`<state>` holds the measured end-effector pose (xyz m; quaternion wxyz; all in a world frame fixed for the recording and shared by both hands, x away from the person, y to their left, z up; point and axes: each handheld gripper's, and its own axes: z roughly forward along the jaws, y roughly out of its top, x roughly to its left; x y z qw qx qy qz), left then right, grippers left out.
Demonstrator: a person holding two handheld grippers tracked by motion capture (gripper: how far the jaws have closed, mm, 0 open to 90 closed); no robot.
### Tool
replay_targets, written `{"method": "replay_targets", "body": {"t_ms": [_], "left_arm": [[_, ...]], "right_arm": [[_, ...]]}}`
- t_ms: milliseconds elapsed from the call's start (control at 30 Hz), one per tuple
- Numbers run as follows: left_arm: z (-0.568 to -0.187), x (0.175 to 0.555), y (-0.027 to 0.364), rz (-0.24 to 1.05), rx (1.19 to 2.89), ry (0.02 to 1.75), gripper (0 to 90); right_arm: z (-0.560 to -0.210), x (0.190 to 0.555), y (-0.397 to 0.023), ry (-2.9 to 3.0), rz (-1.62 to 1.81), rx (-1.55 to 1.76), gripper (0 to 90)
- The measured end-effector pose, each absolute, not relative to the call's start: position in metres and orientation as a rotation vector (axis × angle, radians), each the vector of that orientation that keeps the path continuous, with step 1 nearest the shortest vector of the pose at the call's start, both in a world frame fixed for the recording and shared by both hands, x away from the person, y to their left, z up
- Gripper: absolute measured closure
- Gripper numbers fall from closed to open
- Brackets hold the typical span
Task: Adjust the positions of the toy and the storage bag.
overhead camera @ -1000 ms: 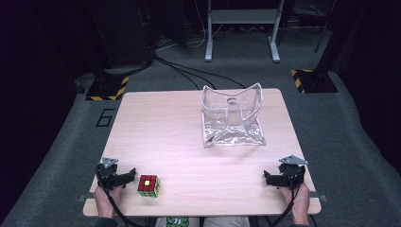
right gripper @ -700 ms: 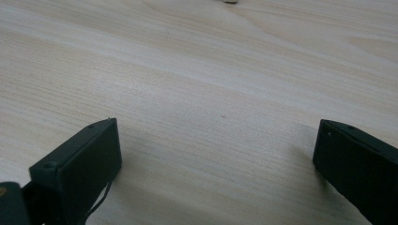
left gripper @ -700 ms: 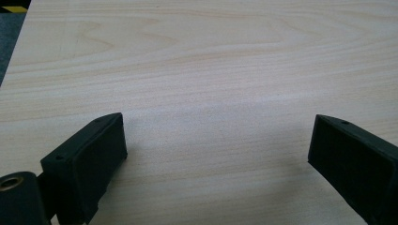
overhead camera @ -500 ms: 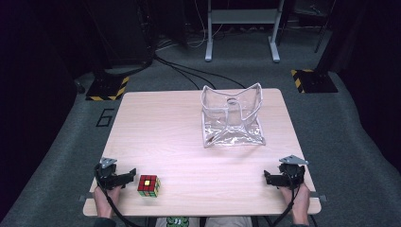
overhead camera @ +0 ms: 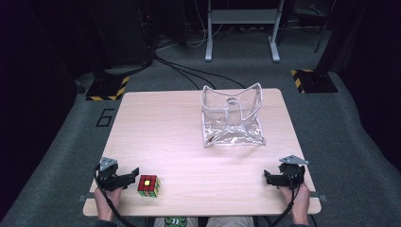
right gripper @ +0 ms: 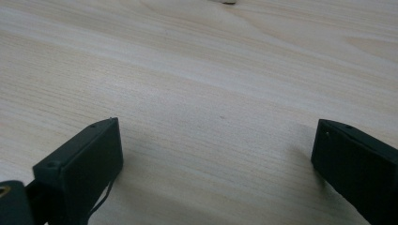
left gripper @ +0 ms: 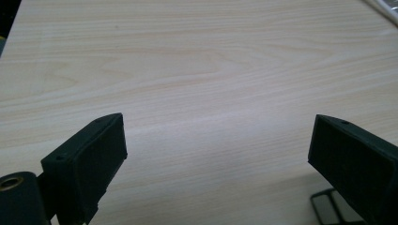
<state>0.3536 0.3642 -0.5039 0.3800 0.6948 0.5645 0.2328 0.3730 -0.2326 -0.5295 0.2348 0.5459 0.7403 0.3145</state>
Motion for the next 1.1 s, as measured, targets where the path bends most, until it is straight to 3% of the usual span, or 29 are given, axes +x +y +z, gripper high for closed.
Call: {"method": "replay_targets", "body": {"t_ms": [533, 1100], "left_arm": [[-0.481, 0.337, 0.338, 0.579, 1.777, 1.333, 5.1], [-0.489, 0.319, 0.306, 0.506, 1.817, 1.276, 5.5]], "right_arm": [[-0.530, 0.373, -0.233, 2.031, 0.860, 1.498, 1.7], [-0.529, 0.373, -0.233, 2.016, 0.851, 1.497, 2.1]]}}
